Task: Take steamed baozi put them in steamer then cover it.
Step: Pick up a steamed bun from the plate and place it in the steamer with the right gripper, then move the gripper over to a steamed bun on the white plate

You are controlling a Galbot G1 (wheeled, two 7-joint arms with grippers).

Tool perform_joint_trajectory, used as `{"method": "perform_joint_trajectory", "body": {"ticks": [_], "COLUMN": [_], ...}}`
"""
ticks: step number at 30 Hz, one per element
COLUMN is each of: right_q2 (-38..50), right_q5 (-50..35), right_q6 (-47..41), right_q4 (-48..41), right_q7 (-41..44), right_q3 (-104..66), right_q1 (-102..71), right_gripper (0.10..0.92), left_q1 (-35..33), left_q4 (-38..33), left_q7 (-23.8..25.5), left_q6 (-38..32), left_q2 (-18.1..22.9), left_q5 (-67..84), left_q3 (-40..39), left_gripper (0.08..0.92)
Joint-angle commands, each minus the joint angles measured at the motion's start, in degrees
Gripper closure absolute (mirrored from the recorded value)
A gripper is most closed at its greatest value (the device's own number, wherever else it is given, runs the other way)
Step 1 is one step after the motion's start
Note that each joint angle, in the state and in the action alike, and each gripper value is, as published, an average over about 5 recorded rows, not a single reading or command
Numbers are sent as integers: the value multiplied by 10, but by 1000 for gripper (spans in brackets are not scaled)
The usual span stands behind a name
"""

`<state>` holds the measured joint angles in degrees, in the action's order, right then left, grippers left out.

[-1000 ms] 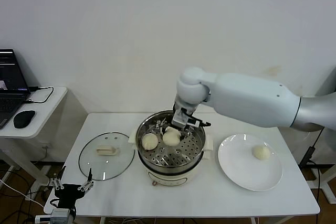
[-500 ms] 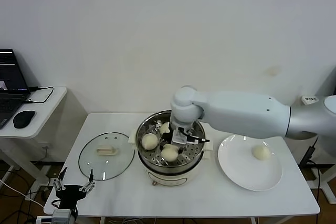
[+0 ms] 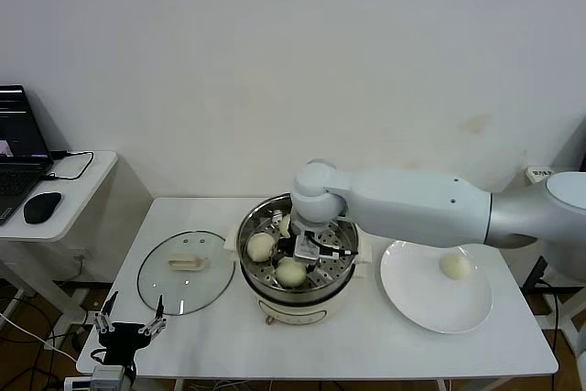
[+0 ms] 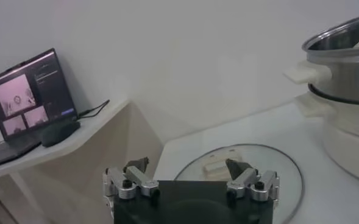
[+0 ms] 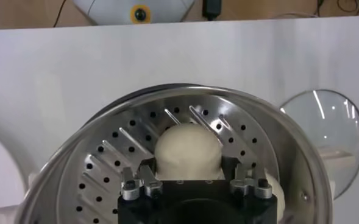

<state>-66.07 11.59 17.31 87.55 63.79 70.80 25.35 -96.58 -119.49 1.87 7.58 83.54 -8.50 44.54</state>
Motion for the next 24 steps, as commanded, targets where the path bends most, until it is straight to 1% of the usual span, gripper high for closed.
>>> {"method": "perform_joint_trajectory", "body": {"ticks": [1, 5, 8, 11, 14, 19, 22, 24], "right_q2": [6, 37, 79, 127, 170, 240, 276, 295], "right_q5": [-30, -86, -158, -232, -273, -278, -254, -231], "right_q6": [-18, -39, -73, -123, -188, -334, -371, -381], "right_q4": [-3, 3, 12, 22, 23, 7, -16, -35], "right_q7": [-1, 15, 31, 35, 29, 24, 29, 35], "right_q3": [-11, -50, -86, -117, -130, -150, -168, -180], "right_q1": [9, 39, 69, 84, 85, 60, 27, 2], "right_gripper": [230, 205, 203, 203, 203, 203, 203, 203], "left_q1": [3, 8, 8, 10, 11, 2, -2, -3], "left_q4": [2, 1, 2, 8, 9, -3, -6, -6], "left_q7": [3, 6, 6, 5, 6, 8, 9, 9], "left_q6": [1, 3, 2, 2, 2, 3, 4, 5], "left_q2": [1, 4, 3, 5, 6, 3, 0, -1], "left_q5": [0, 0, 1, 3, 3, 2, 3, 3], "left_q3": [2, 1, -1, 0, -1, -11, -14, -15], "left_gripper": [177, 177, 177, 177, 177, 177, 177, 177]}}
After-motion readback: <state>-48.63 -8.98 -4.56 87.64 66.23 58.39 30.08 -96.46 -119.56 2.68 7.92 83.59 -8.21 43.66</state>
